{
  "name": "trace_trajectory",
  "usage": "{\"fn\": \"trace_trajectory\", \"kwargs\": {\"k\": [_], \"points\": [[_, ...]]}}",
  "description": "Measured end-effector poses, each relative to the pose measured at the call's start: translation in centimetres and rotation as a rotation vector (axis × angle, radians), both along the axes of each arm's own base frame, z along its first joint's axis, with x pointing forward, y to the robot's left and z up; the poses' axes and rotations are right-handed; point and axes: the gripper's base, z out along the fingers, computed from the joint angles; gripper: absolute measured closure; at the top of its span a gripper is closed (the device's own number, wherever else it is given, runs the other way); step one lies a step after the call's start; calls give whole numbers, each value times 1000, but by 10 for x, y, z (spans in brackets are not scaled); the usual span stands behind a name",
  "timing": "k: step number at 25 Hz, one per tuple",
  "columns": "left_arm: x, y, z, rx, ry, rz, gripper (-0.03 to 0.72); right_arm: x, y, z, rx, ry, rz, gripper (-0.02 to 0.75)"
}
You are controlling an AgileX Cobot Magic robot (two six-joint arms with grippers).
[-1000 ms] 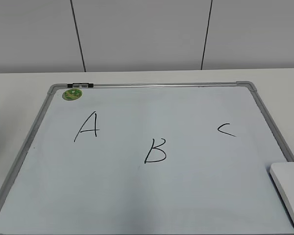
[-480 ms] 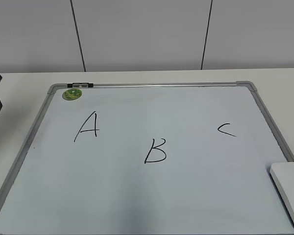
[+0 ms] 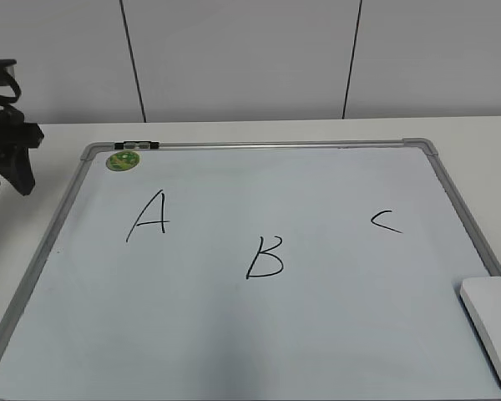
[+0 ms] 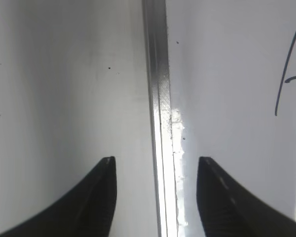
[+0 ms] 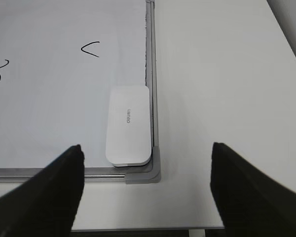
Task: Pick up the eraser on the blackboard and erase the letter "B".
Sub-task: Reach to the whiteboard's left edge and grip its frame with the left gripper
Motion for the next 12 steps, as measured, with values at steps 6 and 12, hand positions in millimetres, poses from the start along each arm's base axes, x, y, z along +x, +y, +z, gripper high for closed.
{"fn": "trace_trajectory", "kwargs": {"k": [6, 12], "points": [[8, 0, -38, 4, 96, 0, 357, 0, 0, 0, 0, 0, 0, 148], [14, -1, -61, 7, 130, 2, 378, 0, 0, 0, 0, 0, 0, 148]]}}
